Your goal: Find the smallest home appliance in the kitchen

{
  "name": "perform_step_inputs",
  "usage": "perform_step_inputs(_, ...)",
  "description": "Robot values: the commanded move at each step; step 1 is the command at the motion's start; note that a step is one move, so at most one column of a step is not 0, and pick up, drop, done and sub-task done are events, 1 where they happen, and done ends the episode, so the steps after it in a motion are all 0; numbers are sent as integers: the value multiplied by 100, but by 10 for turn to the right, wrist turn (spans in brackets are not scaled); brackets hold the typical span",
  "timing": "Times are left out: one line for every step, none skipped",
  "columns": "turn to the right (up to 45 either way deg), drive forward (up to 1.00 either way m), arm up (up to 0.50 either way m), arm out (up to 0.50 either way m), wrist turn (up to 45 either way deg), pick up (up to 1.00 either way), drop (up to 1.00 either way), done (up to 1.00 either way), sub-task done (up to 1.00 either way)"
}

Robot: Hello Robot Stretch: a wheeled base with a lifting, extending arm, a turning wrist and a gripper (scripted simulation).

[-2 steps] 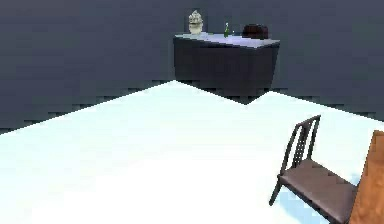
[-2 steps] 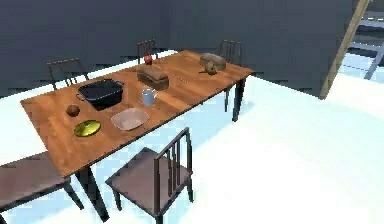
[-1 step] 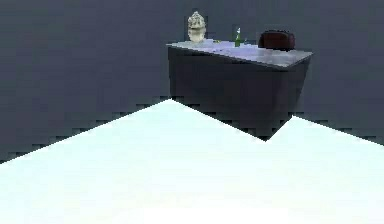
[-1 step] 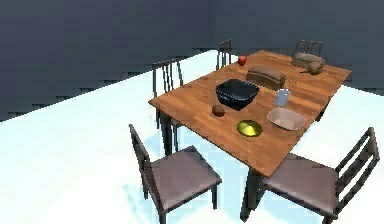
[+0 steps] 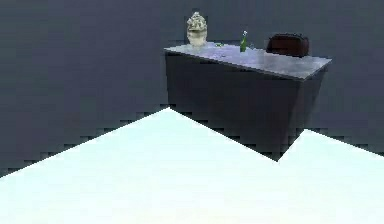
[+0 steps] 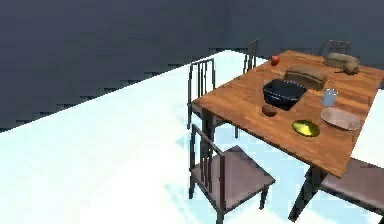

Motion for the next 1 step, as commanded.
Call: perform_step_inputs(420, 0, 0, 0, 0, 0, 0, 0, 0)
